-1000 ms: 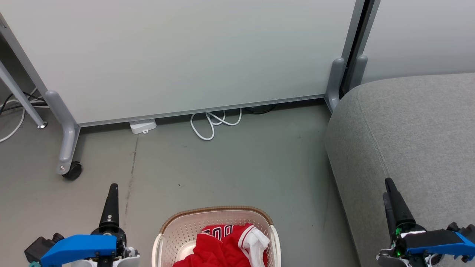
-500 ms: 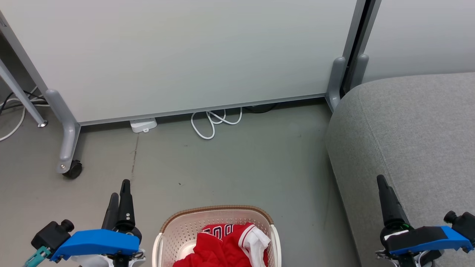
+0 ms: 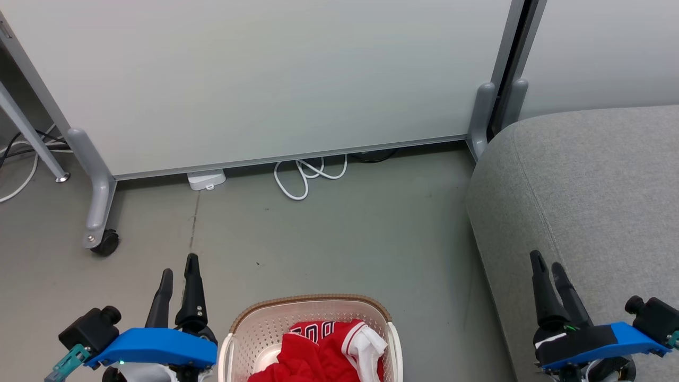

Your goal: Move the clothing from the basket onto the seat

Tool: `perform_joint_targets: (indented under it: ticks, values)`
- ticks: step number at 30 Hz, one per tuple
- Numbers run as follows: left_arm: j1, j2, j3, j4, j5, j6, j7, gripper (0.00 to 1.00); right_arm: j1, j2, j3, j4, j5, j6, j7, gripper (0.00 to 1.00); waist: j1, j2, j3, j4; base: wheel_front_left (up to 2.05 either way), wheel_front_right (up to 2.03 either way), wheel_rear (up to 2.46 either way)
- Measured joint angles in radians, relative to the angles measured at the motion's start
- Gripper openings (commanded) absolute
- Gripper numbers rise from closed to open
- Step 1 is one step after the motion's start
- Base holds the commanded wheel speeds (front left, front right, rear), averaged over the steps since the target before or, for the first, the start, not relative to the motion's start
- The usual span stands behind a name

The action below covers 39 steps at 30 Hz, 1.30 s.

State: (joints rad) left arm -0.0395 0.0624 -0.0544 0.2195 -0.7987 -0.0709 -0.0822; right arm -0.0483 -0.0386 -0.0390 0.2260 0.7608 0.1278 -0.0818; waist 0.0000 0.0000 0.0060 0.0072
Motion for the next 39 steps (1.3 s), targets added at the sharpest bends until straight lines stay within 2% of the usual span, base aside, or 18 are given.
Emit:
perform_joint_targets:
  ticks: [27,39]
  values:
    - [0.0,0.004,-0.047,0.03,0.285,-0.007,-0.075,1.0,0.008,-0.003,0.013,-0.011,-0.317,0.001,-0.07,1.0,0.0,0.0,-0.004,0.008,0.0,0.0,0.0]
    - [0.002,-0.001,-0.048,0.053,0.354,-0.007,-0.105,1.0,0.012,-0.004,0.02,-0.018,-0.422,0.001,-0.088,1.0,0.0,0.0,-0.005,0.009,0.0,0.0,0.0]
